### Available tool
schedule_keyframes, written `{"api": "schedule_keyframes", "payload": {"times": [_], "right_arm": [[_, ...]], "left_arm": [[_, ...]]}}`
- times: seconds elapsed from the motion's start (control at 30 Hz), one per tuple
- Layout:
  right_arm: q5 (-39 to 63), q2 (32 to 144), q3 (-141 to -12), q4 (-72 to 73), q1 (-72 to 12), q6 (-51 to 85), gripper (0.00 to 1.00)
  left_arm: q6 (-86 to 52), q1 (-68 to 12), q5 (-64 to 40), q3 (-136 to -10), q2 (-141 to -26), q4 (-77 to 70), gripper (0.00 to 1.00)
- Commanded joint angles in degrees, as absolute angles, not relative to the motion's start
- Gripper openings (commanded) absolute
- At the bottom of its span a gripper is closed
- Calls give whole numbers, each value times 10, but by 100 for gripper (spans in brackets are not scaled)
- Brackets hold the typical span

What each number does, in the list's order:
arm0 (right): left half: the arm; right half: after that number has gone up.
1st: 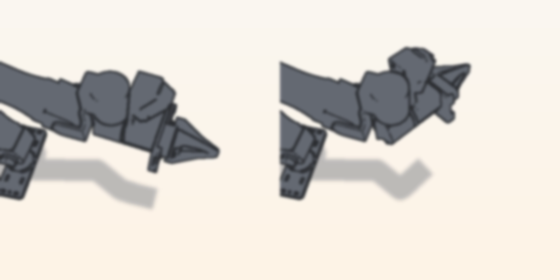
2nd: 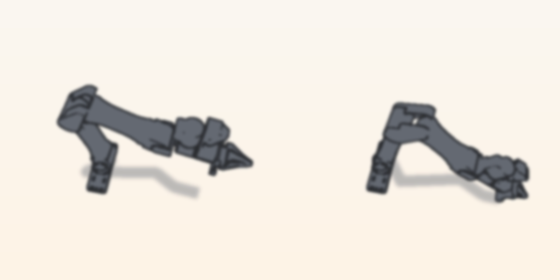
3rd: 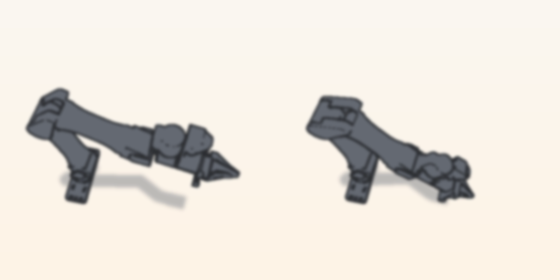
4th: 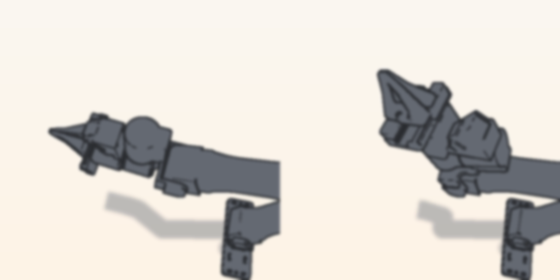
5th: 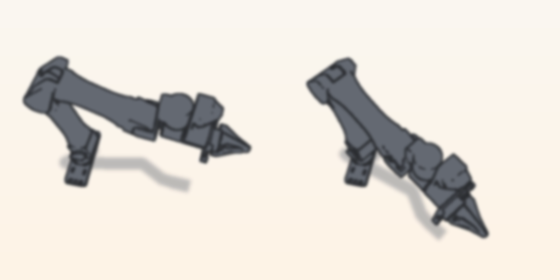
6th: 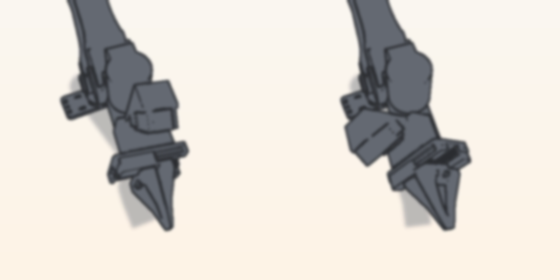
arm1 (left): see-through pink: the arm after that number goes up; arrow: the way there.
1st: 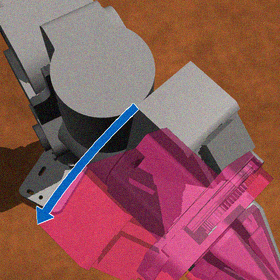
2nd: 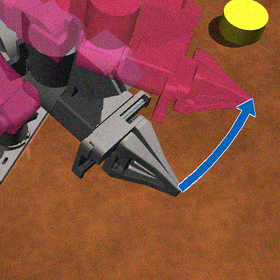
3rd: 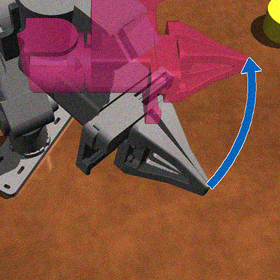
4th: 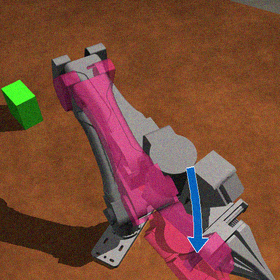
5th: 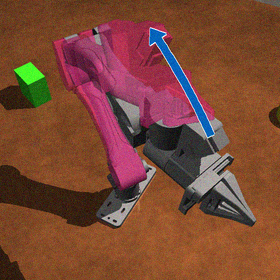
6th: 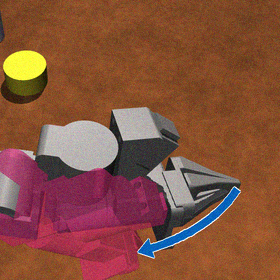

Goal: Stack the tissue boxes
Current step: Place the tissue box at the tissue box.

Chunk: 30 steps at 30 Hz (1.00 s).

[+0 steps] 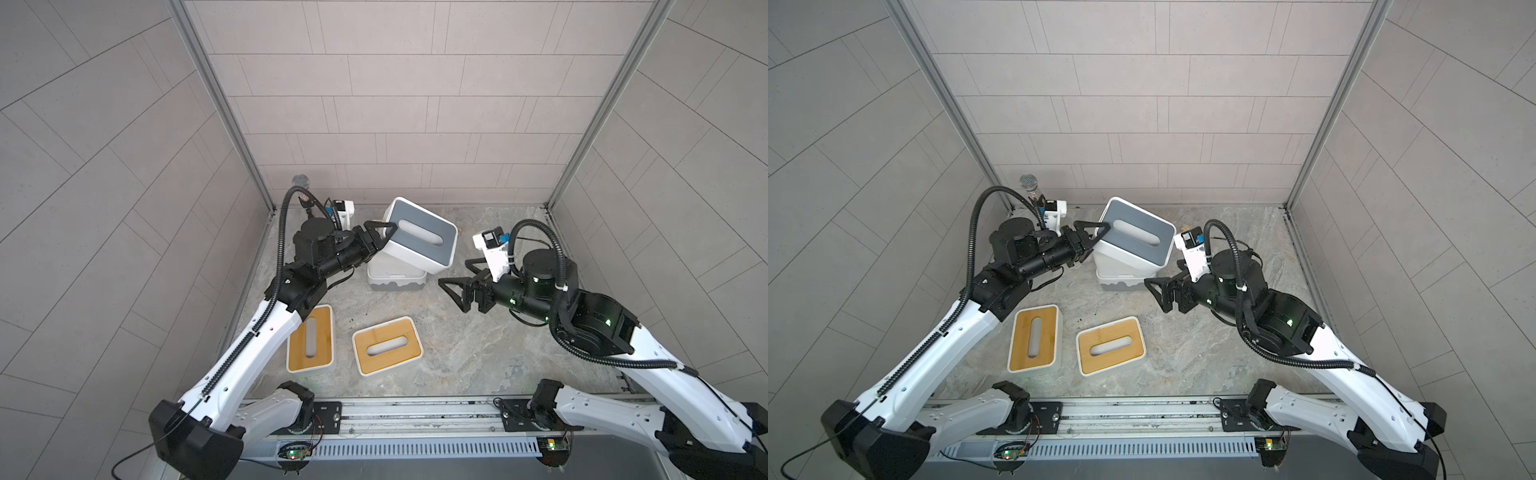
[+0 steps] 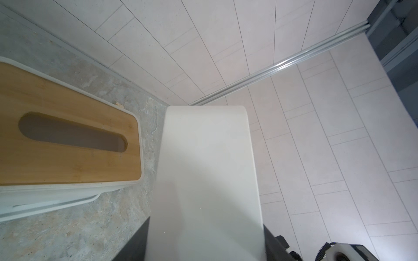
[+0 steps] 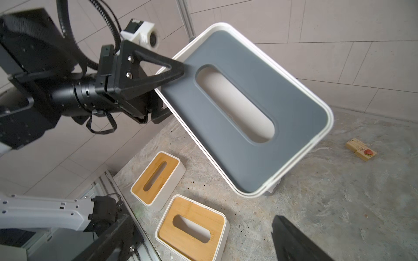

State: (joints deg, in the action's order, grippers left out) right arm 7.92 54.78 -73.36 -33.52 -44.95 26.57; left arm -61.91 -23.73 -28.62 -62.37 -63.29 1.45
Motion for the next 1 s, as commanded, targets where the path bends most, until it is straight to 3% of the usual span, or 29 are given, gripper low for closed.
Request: {"api": "schedule_keyframes", "payload": {"times": [0.0,0.3,0.97], "right_arm": [[149,570,-757,-348,-385,356,98],[246,643,-758,-249,-276,451,99],[284,828,-810,-163,-227,480,100]], "left_arm": [[-690,-219,-272,-604,-621,-117,20],[-760,-194,-191,-538,-642,-217,18],[-798,-158,-256,-512,-726,-261,20]]}}
